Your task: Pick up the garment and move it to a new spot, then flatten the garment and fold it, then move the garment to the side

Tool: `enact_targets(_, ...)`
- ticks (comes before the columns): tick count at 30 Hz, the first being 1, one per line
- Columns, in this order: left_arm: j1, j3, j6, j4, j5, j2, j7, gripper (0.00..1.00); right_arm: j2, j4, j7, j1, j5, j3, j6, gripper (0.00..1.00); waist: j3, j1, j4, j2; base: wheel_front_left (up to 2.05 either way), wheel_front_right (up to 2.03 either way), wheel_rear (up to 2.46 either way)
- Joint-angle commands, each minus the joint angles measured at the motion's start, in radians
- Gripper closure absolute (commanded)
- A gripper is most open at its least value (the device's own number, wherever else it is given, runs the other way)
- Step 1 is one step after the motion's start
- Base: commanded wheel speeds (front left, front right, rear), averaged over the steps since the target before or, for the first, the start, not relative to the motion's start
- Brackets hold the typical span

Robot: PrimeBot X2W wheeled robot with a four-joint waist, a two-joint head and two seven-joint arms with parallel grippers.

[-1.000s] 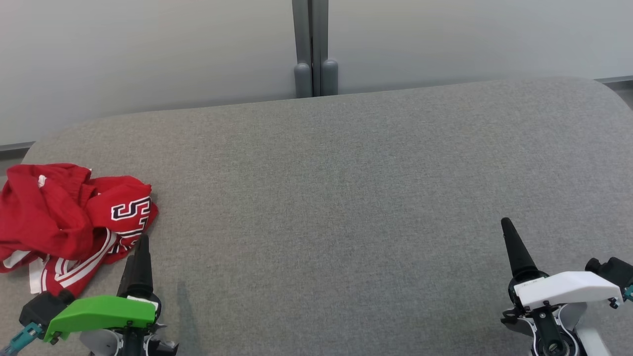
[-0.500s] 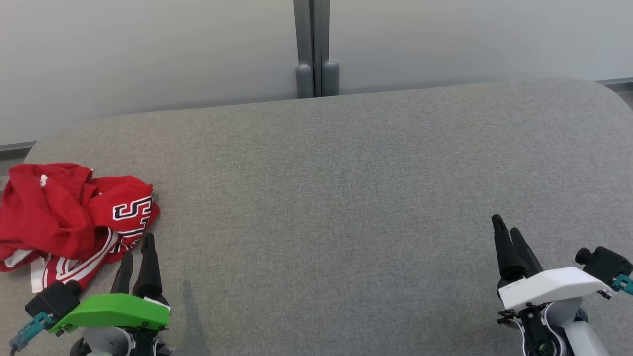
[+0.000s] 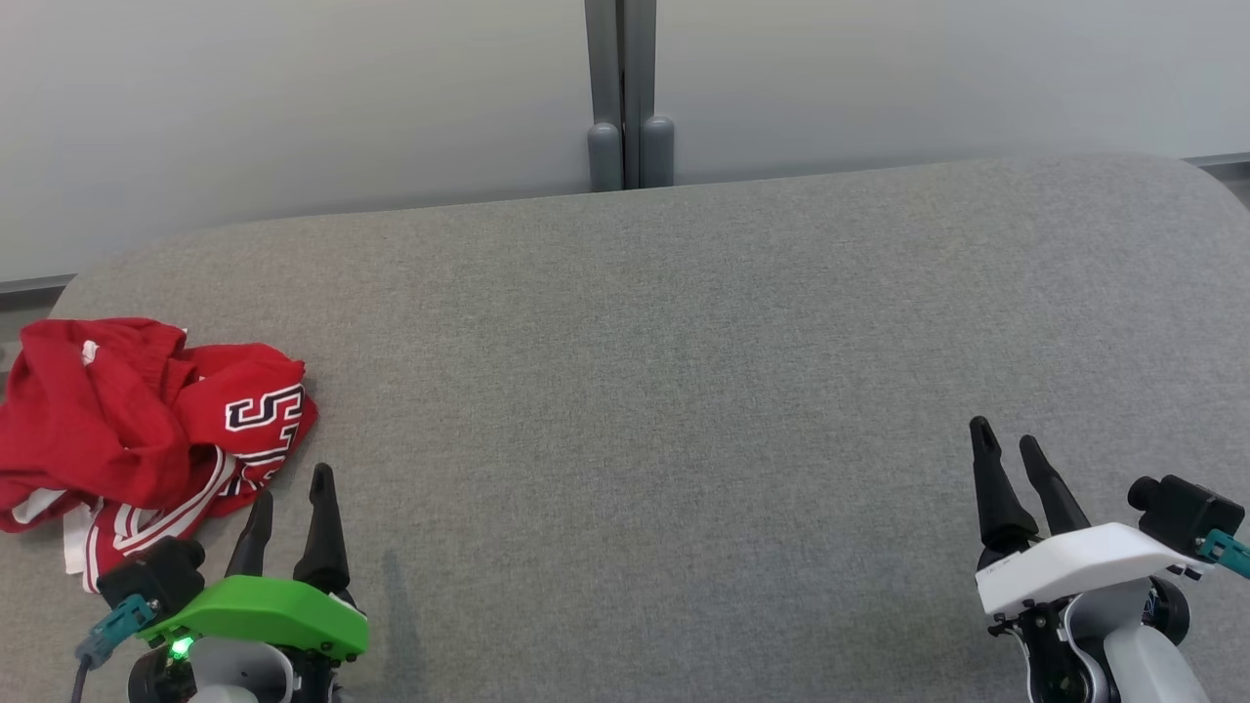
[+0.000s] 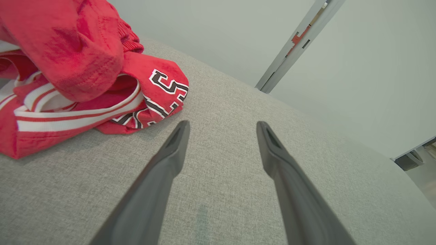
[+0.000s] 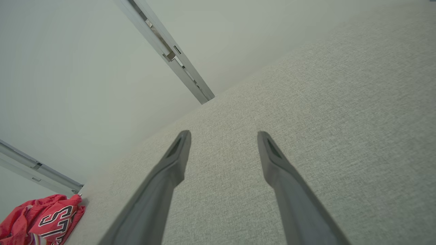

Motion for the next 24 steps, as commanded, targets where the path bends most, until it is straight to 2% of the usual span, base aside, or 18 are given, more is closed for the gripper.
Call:
enact_targets(1, -0.027, -0.008, 0.004, -0.003, 0.036, 0.014, -0.01, 0.0, -0.005, -0.007, -0.012, -0.025, -0.034, 0.001, 0.0, 0.0, 0.0, 0.0, 0.0, 0.0, 0.0, 0.0, 0.0)
enact_targets(24, 0.009, -0.072, 0.044, 0.011, 0.271, 0.019, -0.071, 0.0, -0.007, 0.018, -0.073, 0.007, -0.287, 0.029, 0.0, 0.0, -0.009, 0.0, 0.0, 0.0, 0.0, 0.0, 0.0)
